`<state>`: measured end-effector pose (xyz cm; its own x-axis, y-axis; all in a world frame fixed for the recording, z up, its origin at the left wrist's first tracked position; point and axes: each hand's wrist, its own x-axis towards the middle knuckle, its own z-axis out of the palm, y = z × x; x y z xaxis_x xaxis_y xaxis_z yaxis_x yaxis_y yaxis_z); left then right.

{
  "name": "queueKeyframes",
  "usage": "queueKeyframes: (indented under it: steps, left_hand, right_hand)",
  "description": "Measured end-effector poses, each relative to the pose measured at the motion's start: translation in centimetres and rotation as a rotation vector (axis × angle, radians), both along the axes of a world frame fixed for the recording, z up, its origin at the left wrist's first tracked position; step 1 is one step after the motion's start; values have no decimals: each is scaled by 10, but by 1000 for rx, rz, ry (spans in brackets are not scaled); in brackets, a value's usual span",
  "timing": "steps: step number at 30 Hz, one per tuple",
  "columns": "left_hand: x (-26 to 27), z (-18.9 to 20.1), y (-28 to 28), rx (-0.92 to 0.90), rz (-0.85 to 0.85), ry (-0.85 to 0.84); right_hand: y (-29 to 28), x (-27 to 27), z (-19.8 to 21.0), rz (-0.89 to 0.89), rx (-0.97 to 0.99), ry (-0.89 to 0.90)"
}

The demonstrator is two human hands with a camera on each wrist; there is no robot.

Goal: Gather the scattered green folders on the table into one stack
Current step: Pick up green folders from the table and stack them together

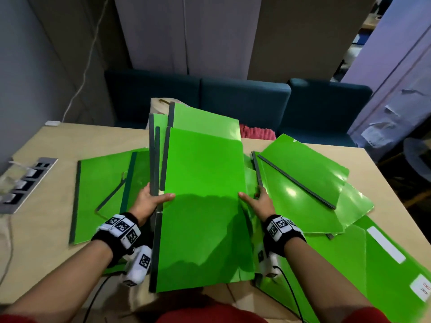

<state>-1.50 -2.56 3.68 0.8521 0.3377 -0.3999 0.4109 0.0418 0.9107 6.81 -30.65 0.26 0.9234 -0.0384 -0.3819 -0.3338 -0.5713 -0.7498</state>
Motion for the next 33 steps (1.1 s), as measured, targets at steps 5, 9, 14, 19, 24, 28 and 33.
queueKeyframes:
  steps: [5, 9, 14, 19, 24, 28, 33]
  left_hand:
    - [-5, 15, 6, -37, -5, -117]
    - [-11, 26, 16, -49, -26, -168]
    - [-10, 40, 38, 63, 5, -281]
    - [-7, 64, 70, 111, 134, -402]
    - [-2, 95, 81, 123, 202, -522]
    - [-1, 121, 86, 141, 197, -600]
    - [6, 150, 89, 192, 198, -687]
  right_hand:
    - [11, 11, 18, 15, 272, 9]
    - [17, 13, 35, 91, 366, 58]
    - [24, 12, 46, 79, 406, -66]
    - [41, 7, 65, 238, 455, -58]
    - [69, 19, 107, 348, 561, -101]
    - [87, 34, 138, 391, 600, -183]
    - [95, 47, 165, 442, 695, -223]
